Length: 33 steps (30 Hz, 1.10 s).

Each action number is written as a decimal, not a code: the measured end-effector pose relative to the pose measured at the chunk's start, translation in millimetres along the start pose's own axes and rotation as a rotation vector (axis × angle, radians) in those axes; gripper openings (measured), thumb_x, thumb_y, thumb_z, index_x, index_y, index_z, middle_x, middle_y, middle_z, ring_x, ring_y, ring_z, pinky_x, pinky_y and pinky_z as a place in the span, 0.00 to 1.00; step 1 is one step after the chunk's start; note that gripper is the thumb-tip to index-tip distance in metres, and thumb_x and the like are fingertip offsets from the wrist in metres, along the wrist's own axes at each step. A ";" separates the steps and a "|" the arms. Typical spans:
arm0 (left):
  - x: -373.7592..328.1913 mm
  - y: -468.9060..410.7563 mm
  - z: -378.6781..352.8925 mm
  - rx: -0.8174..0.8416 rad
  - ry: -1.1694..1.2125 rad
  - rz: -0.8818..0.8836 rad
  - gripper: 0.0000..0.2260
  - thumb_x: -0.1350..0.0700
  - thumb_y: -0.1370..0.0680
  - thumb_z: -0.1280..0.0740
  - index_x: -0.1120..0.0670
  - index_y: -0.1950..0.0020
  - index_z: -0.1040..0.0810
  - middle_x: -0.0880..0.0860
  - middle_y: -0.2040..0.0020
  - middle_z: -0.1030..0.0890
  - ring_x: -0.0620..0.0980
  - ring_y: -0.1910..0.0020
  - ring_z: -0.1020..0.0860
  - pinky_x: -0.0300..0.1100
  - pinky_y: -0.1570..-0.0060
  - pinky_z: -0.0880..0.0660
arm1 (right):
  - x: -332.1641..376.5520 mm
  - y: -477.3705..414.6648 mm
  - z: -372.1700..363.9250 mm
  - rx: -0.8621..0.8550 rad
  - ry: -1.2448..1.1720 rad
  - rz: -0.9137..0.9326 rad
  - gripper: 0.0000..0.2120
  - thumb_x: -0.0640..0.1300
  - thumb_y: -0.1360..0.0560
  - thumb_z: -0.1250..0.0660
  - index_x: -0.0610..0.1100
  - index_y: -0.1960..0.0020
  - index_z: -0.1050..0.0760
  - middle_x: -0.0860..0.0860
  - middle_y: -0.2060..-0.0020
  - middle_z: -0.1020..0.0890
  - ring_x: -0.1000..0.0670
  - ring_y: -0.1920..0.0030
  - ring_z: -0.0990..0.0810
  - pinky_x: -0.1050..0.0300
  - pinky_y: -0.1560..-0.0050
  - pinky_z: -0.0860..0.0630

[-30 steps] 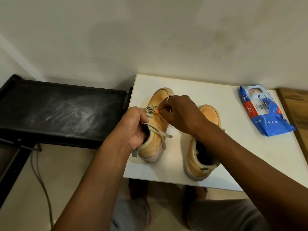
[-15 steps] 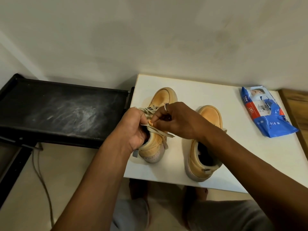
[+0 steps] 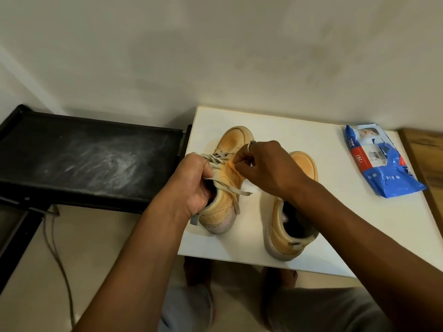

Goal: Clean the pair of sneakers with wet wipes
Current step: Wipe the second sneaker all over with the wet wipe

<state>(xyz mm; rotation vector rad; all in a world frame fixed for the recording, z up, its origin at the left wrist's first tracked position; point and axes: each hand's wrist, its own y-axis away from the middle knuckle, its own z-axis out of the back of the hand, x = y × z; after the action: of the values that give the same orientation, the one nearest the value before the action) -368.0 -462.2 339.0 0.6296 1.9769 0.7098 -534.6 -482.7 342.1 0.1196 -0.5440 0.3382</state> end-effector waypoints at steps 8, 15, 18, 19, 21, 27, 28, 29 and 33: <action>-1.6 6.5 -5.1 -0.002 -0.102 0.023 0.11 0.65 0.30 0.39 0.61 0.52 0.20 0.61 0.54 0.19 0.59 0.54 0.20 0.51 0.44 0.24 | -9.1 -2.6 9.2 0.119 -0.049 0.002 0.06 0.44 0.25 0.31 0.48 0.50 0.16 0.56 0.61 0.17 0.56 0.62 0.20 0.61 0.60 0.23; -0.6 6.2 -9.4 -0.062 -0.159 0.047 0.12 0.69 0.28 0.40 0.60 0.48 0.22 0.61 0.49 0.21 0.61 0.49 0.24 0.51 0.44 0.24 | -13.7 -11.9 -3.0 -0.081 -0.040 -0.045 0.11 0.49 0.24 0.31 0.48 0.43 0.18 0.53 0.56 0.16 0.55 0.59 0.20 0.61 0.58 0.23; 0.2 4.8 -9.3 -0.077 -0.154 0.052 0.15 0.69 0.30 0.40 0.60 0.47 0.22 0.61 0.49 0.22 0.60 0.49 0.24 0.52 0.43 0.24 | -10.0 -12.6 -3.6 -0.058 -0.052 -0.062 0.09 0.48 0.24 0.30 0.47 0.46 0.17 0.52 0.56 0.15 0.55 0.59 0.20 0.57 0.55 0.20; -0.2 4.9 -8.9 -0.084 -0.150 0.050 0.15 0.70 0.30 0.40 0.60 0.47 0.22 0.61 0.50 0.21 0.60 0.50 0.23 0.52 0.45 0.23 | -10.1 -12.4 -0.2 -0.002 -0.095 -0.070 0.08 0.47 0.25 0.30 0.47 0.47 0.17 0.53 0.57 0.16 0.55 0.59 0.19 0.58 0.55 0.20; -1.1 4.7 -7.1 -0.088 -0.137 0.046 0.16 0.70 0.30 0.41 0.59 0.47 0.21 0.61 0.51 0.20 0.60 0.52 0.21 0.50 0.51 0.21 | -10.4 -10.6 7.6 0.159 -0.182 -0.066 0.06 0.46 0.26 0.28 0.48 0.50 0.16 0.56 0.59 0.16 0.57 0.59 0.18 0.61 0.56 0.21; -2.4 3.2 -5.2 -0.114 -0.162 0.040 0.17 0.70 0.30 0.40 0.59 0.44 0.22 0.61 0.49 0.20 0.60 0.50 0.22 0.48 0.55 0.22 | -15.0 -19.5 -0.4 -0.042 -0.066 -0.042 0.05 0.47 0.25 0.29 0.47 0.51 0.16 0.53 0.59 0.16 0.55 0.60 0.20 0.61 0.59 0.23; -2.9 3.8 -5.1 -0.117 -0.168 0.036 0.16 0.70 0.29 0.40 0.59 0.45 0.23 0.61 0.50 0.20 0.60 0.51 0.22 0.47 0.56 0.22 | -14.7 -22.6 -1.8 -0.097 -0.053 -0.049 0.06 0.47 0.25 0.30 0.47 0.51 0.16 0.52 0.58 0.16 0.55 0.59 0.20 0.60 0.59 0.23; -3.2 4.0 -4.2 -0.119 -0.169 0.032 0.16 0.70 0.30 0.40 0.59 0.45 0.23 0.61 0.50 0.21 0.60 0.50 0.22 0.48 0.55 0.22 | -14.3 -25.0 -2.4 -0.130 -0.051 -0.053 0.07 0.47 0.25 0.30 0.47 0.50 0.16 0.52 0.57 0.16 0.54 0.59 0.20 0.60 0.58 0.23; -3.9 2.2 0.1 -0.112 -0.170 0.029 0.19 0.69 0.31 0.39 0.59 0.42 0.22 0.63 0.44 0.20 0.64 0.45 0.22 0.56 0.43 0.24 | -11.0 -25.5 6.0 0.042 -0.129 -0.022 0.05 0.46 0.26 0.29 0.48 0.52 0.16 0.56 0.60 0.17 0.57 0.60 0.20 0.62 0.59 0.23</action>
<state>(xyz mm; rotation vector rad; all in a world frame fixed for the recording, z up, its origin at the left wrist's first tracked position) -365.8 -463.3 342.7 0.6312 1.7629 0.7547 -537.6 -510.9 340.8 0.1888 -0.6629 0.3222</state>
